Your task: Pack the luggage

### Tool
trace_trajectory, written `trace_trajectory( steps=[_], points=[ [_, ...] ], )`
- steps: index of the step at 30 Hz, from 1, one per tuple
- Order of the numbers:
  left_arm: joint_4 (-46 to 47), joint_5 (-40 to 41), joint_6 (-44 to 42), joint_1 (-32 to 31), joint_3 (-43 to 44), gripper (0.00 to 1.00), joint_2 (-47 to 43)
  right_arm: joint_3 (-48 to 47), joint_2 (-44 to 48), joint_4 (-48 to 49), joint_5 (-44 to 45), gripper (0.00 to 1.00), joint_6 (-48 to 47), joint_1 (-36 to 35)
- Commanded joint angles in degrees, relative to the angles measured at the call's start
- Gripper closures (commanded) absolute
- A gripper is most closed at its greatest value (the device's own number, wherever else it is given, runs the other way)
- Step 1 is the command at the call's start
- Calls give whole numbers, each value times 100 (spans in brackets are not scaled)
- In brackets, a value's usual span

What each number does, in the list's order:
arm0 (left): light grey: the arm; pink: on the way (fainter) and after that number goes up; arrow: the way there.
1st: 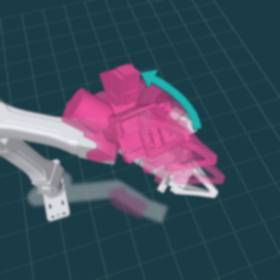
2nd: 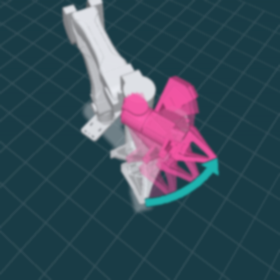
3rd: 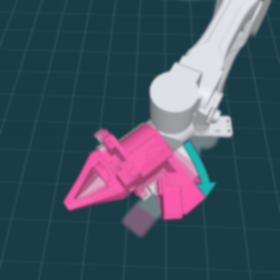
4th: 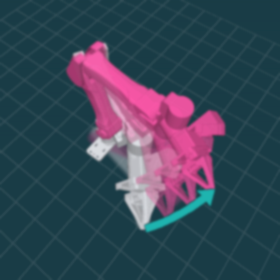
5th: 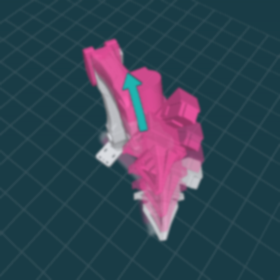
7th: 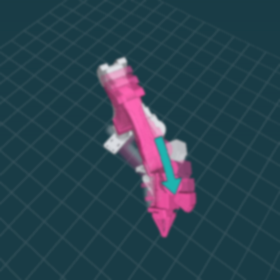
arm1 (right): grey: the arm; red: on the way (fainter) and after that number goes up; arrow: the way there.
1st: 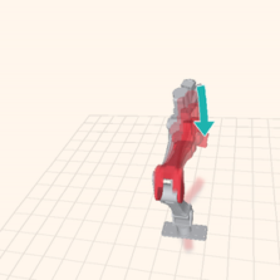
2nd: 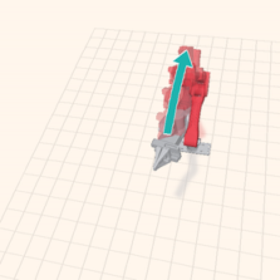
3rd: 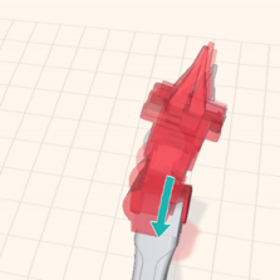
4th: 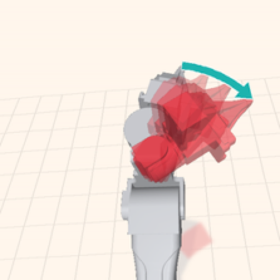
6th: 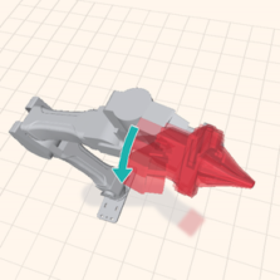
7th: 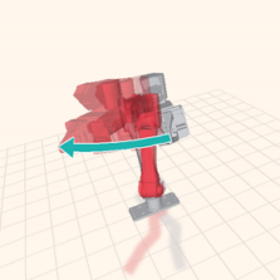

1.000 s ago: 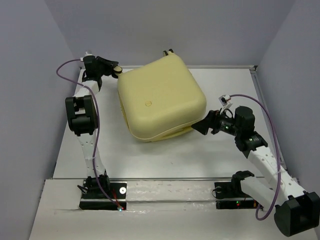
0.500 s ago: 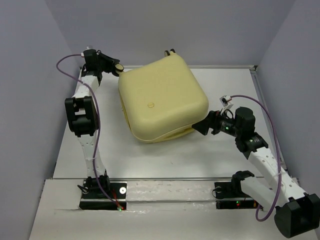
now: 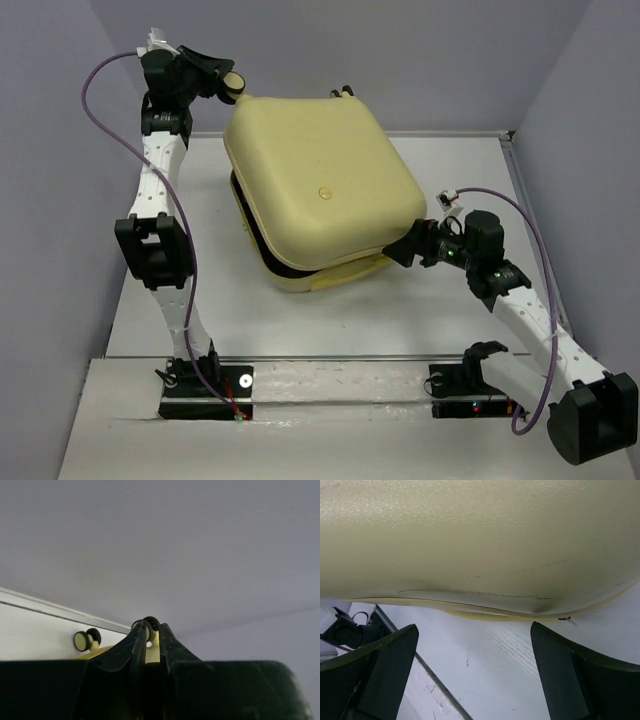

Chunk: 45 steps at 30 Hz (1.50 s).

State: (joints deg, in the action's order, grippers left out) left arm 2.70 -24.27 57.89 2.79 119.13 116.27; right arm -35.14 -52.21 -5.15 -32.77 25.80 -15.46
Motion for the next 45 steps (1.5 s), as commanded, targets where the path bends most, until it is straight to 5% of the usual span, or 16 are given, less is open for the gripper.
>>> trace_trajectory(
  steps=[1, 18, 20, 22, 23, 24, 25, 28, 33, 36, 37, 38, 41, 45],
  points=[
    [522, -386, -84, -112, -47, 94, -974, -248, 280, 102, 157, 0, -49, -36],
    [556, -113, -849, 292, -2244, 94, -1071, -363, 895, -540, 710, 8, -128, -36],
    [556, -113, -902, 328, -2359, 82, -1054, -354, 993, -654, 772, 11, -128, -36],
    [504, -192, -972, 389, -2298, 59, -984, -293, 1089, -768, 878, 15, -146, -36],
    [425, -201, -999, 415, -2272, 35, -983, -249, 1107, -803, 948, 19, -146, -36],
    [390, -175, -1077, 424, -2254, 25, -1009, -205, 1116, -830, 1166, 22, -137, -36],
    [337, -113, -1139, 442, -2228, 14, -1044, -100, 1073, -865, 1290, 37, -102, -36],
    [187, 299, -1420, 451, -2271, 1, -1404, 41, 950, -743, 1572, 62, 144, -36],
    [90, 1159, -1860, 451, -2666, 1, -2657, 471, 879, -233, 2220, 86, 329, -36],
    [572, 1425, -1720, 451, -3885, 1, -3802, 752, 818, 389, 2381, 93, 216, 78],
    [670, 1469, -1641, 451, -4254, 1, -4092, 806, 756, 453, 2337, 93, 171, 79],
    [766, 1487, -1571, 451, -4954, 1, -4347, 841, 677, 671, 2302, 81, 162, 148],
    [1231, 1356, -1202, 407, -6465, 1, -5733, 973, 343, 1103, 2232, 65, 57, 271],
    [1400, 1372, -797, -22, -8140, 17, -6964, 1210, -148, 1997, 2179, 61, -320, 404]
  ],
)
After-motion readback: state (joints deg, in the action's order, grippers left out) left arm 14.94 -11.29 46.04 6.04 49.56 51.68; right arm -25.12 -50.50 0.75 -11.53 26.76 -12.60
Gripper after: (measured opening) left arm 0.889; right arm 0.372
